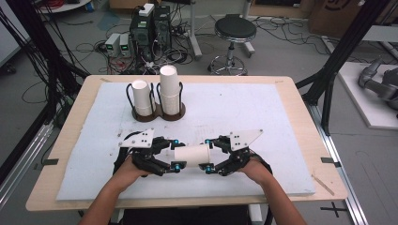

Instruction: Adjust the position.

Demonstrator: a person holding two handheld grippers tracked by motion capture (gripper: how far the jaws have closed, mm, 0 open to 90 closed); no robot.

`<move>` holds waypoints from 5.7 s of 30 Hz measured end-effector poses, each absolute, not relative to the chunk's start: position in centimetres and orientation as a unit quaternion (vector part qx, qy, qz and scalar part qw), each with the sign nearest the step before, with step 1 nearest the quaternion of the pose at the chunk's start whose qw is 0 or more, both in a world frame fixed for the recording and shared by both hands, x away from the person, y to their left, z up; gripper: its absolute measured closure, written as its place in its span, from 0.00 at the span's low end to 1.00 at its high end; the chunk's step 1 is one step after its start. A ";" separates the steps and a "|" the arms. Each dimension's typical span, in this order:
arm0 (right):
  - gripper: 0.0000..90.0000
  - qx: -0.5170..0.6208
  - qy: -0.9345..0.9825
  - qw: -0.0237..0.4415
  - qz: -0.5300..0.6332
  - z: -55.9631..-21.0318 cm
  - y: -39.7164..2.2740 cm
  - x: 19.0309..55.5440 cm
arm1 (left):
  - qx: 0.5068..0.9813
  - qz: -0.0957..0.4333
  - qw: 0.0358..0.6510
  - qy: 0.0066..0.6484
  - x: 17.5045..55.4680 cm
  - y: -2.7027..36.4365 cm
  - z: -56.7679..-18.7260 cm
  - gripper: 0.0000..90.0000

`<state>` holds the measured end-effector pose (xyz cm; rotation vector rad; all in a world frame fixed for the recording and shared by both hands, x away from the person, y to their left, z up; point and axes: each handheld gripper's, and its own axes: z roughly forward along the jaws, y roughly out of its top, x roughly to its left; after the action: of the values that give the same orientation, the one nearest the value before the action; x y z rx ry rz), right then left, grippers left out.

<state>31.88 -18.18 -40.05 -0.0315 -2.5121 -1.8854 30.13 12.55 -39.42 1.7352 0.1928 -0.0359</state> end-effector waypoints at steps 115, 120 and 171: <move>0.42 -0.056 -0.769 0.044 -0.635 -39.6 -17.7 32.3 | 0.799 0.051 0.591 0.097 29.2 9.7 -40.8 0.38; 0.42 -0.058 -0.771 0.049 -0.632 -39.7 -17.6 32.3 | 0.798 0.044 0.592 0.104 29.2 9.4 -41.1 0.40; 0.37 -0.085 -0.754 0.033 -0.650 -39.6 -16.8 32.0 | 0.758 0.047 0.636 0.137 29.0 8.5 -41.7 0.39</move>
<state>31.99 -16.80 -39.60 -0.2631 -2.3212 -2.0013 28.95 8.51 -41.74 1.7307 0.3120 0.1065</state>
